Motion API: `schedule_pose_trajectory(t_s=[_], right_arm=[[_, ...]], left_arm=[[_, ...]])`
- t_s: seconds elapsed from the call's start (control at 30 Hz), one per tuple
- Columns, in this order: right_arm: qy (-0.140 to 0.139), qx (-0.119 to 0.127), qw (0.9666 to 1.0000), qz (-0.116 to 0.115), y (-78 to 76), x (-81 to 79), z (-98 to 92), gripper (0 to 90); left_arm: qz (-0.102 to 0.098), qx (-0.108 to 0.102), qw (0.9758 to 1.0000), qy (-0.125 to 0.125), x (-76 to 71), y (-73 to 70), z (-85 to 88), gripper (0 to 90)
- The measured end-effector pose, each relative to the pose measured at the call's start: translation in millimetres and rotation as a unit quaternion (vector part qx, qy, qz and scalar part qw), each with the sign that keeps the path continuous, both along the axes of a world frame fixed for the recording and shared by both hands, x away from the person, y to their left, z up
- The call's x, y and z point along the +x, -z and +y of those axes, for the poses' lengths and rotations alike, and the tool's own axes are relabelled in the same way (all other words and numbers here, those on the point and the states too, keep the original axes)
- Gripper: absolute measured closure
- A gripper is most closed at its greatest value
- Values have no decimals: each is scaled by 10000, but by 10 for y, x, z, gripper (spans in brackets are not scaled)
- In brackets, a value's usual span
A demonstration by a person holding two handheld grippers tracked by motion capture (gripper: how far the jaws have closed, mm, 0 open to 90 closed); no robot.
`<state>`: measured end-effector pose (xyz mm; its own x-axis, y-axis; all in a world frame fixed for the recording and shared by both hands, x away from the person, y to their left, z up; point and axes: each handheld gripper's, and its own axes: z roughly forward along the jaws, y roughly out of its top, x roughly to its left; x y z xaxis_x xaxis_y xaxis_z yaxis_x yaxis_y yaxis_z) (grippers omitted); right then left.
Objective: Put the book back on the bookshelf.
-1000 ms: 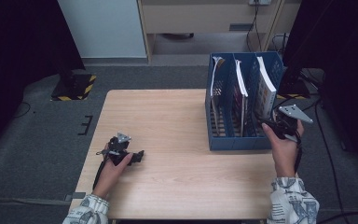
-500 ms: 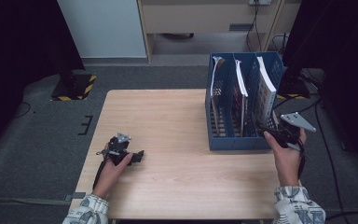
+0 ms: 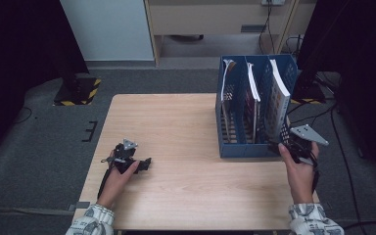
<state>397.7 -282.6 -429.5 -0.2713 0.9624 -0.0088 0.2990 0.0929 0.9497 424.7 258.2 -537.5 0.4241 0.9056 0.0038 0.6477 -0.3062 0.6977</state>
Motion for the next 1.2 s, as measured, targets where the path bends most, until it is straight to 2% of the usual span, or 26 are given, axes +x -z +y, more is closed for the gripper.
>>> schedule_pose_trajectory(t_s=[0.2,0.37,0.47,0.53,0.57,0.63,0.7,0.93,1.03,1.2], right_arm=[[-184,-58,9997,124,43,-119,92,66],[-394,-235,9987,208,81,-231,206,62],[-527,-302,9976,341,135,-274,284,70],[-652,-331,9965,402,168,-295,331,95],[-779,-434,9952,395,183,-308,362,108],[-859,-547,9941,364,186,-320,403,107],[-1001,-475,9932,351,179,-332,437,99],[-1246,-540,9894,524,248,-347,540,98],[-1399,-664,9861,593,291,-335,602,103],[-1614,-710,9817,724,339,-327,696,98]], left_arm=[[0,0,10000,1,0,0,0,0],[-1,1,10000,1,0,0,0,0],[-4,5,10000,-3,-1,0,-1,0],[-4,6,10000,-4,-1,0,-1,0],[-4,5,10000,-4,-1,0,-1,0],[-4,6,10000,-4,-1,0,-1,0],[-4,5,10000,-3,-1,0,-1,0],[-3,3,10000,-4,-1,0,-1,0],[-3,2,10000,-4,-1,0,-1,0],[-2,2,10000,-4,-1,0,-1,0]])
